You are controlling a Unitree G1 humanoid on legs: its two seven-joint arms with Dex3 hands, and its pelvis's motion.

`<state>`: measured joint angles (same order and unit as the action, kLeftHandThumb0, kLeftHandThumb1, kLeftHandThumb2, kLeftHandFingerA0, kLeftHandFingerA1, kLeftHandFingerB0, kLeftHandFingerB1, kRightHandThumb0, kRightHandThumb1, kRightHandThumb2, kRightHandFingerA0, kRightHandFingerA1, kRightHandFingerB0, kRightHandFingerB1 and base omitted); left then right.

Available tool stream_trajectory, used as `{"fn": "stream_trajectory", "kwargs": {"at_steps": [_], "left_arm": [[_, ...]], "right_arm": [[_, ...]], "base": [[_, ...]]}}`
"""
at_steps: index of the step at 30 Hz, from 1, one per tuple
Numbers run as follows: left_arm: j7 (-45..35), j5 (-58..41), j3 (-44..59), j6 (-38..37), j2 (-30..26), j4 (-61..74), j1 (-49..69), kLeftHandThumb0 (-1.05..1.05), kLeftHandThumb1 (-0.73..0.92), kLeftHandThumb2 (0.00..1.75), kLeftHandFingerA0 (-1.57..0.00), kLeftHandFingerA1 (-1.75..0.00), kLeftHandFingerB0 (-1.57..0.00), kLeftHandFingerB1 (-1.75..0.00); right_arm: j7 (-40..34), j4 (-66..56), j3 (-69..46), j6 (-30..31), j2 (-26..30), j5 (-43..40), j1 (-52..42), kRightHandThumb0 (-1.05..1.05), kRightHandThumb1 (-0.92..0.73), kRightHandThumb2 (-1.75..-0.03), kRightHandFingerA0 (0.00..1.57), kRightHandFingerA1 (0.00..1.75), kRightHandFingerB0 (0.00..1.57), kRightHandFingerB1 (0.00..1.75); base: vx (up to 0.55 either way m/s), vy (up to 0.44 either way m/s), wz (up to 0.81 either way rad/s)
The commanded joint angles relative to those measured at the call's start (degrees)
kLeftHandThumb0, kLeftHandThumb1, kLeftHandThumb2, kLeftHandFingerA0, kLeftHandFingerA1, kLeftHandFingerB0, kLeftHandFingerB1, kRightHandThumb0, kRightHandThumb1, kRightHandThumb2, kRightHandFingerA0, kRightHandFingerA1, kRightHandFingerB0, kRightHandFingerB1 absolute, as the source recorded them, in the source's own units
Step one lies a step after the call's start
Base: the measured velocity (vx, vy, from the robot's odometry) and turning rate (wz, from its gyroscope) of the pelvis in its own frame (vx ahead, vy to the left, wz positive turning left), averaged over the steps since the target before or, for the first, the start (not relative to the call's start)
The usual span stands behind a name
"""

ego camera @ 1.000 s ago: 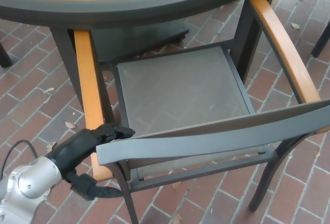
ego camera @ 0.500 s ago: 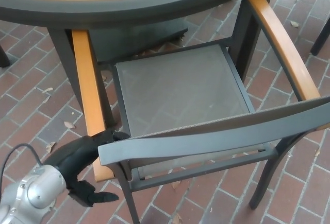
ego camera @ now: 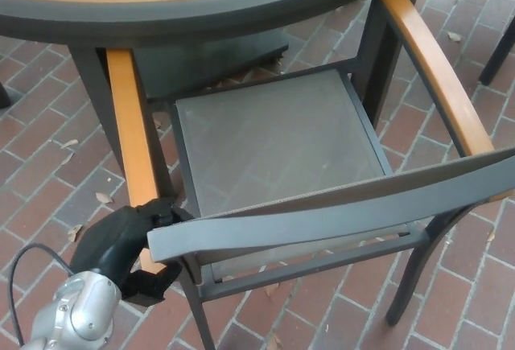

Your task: A chair is kept outside and the robot walks towards it to grab it and pull it out towards itself

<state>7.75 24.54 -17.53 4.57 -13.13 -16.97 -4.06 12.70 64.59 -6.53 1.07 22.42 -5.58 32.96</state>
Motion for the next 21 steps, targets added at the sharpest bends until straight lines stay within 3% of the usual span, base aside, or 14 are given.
{"fn": "stream_trajectory", "kwargs": {"at_steps": [1, 4, 5, 9, 10, 18, 19, 21], "left_arm": [[8.0, 2.6, -0.4, -3.5, 3.5, -0.4, 1.1, -0.12, 0.45, 1.10, -0.75, -1.03, -1.00, -1.35], [9.2, 3.2, -0.3, -3.5, 3.8, -0.4, 0.9, -0.12, 0.45, 1.10, -0.75, -1.03, -1.00, -1.35], [8.5, 2.7, -0.3, -3.2, 4.0, -0.4, 0.5, -0.11, 0.53, 1.07, -0.97, -1.64, -0.93, -1.25], [7.8, 2.1, -0.3, -2.9, 4.5, -0.6, 0.0, -0.11, 0.53, 1.07, -0.97, -1.64, -0.93, -1.25], [7.5, 1.9, -0.4, -3.9, 4.2, -0.9, 0.2, -0.17, 0.57, 1.01, -0.99, -1.75, -0.80, -1.69], [6.6, 1.4, -0.7, -5.6, 3.0, -1.2, 0.7, -0.21, 0.59, 0.96, -0.97, -1.75, -0.77, -1.68], [4.4, 0.0, -0.2, -5.4, 2.3, -0.4, 1.5, -0.18, 0.53, 1.08, -0.98, -1.75, -0.79, -1.70], [3.3, -1.1, 0.3, -5.2, 2.1, 0.1, 2.0, -0.17, 0.50, 1.16, -0.98, -1.75, -0.80, -1.70]], "right_arm": [[9.3, -2.8, 9.0, -4.5, -7.8, 6.1, 4.5, -0.07, -0.52, -1.11, 1.04, 1.06, 0.95, 0.98], [10.0, -3.7, 11.5, -3.5, -7.8, 6.7, 5.0, -0.07, -0.52, -1.11, 1.04, 1.06, 0.95, 0.98], [8.7, -4.3, 12.8, -4.6, -7.9, 7.7, 4.5, -0.07, -0.56, -1.20, 0.99, 1.72, 0.86, 1.47], [6.3, -5.5, 15.6, -6.1, -7.7, 8.5, 3.6, -0.07, -0.56, -1.20, 0.99, 1.72, 0.86, 1.47], [5.1, -5.8, 16.5, -7.6, -7.6, 9.2, 3.1, -0.09, -0.55, -1.34, 0.86, 1.75, 0.81, 1.65], [1.5, -7.4, 18.3, -11.0, -7.6, 8.8, 1.4, -0.07, -0.57, -1.28, 0.87, 1.75, 0.79, 1.62], [0.7, -9.0, 18.8, -12.6, -7.5, 8.7, -0.8, -0.16, -0.56, -1.16, 0.84, 1.75, 0.78, 1.67], [0.6, -9.6, 19.2, -13.1, -7.4, 8.7, -1.8, -0.16, -0.54, -1.19, 0.84, 1.75, 0.79, 1.66]], "base": [[0.00, 0.000, -0.14], [0.00, 0.000, -0.07], [0.00, 0.000, 0.00], [0.00, 0.000, 0.00], [0.00, 0.000, 0.00], [0.00, 0.000, 0.00], [0.00, 0.000, 0.00], [0.00, 0.000, 0.00]]}}
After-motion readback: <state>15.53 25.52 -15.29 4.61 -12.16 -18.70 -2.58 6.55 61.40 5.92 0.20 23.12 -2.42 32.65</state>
